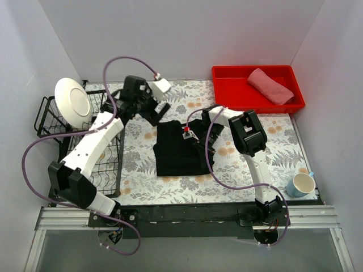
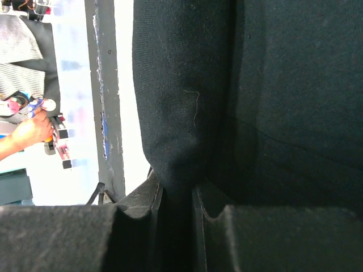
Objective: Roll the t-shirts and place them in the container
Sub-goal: Roll the T-shirt to the center of the board.
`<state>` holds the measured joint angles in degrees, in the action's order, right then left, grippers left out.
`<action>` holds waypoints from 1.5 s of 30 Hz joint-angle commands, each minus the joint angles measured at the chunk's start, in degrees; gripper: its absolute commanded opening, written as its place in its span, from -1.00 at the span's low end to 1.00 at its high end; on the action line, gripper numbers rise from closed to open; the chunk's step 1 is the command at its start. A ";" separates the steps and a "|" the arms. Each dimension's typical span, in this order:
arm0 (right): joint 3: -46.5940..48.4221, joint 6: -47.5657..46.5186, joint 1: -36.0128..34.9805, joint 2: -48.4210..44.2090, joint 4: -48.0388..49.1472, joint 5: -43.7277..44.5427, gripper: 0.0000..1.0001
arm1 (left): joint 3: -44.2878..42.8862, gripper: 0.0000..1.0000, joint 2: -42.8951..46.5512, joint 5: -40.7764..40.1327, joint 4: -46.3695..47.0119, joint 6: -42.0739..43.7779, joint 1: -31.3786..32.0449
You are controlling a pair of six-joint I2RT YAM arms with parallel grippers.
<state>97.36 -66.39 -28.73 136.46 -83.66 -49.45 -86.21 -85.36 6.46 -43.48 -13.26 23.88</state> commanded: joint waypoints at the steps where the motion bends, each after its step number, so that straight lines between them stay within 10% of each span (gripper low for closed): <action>1: 1.86 -2.52 0.52 3.19 8.86 7.70 -0.97 | 13.92 0.93 7.20 5.85 -0.14 8.21 12.40; 9: 2.31 -2.08 0.52 4.25 8.95 8.23 -0.97 | 40.49 0.66 18.04 5.50 12.36 17.03 20.94; 34: 4.06 -0.58 0.61 6.09 8.95 8.23 -0.96 | 52.73 0.34 18.66 6.90 22.65 21.96 22.79; 45: 4.24 -0.32 0.43 6.36 8.95 8.41 -0.96 | 55.98 -0.25 9.08 4.36 29.68 22.84 22.70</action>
<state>100.73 -63.61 -28.56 139.76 -86.89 -49.65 -32.10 -73.08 11.25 -15.40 9.17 46.35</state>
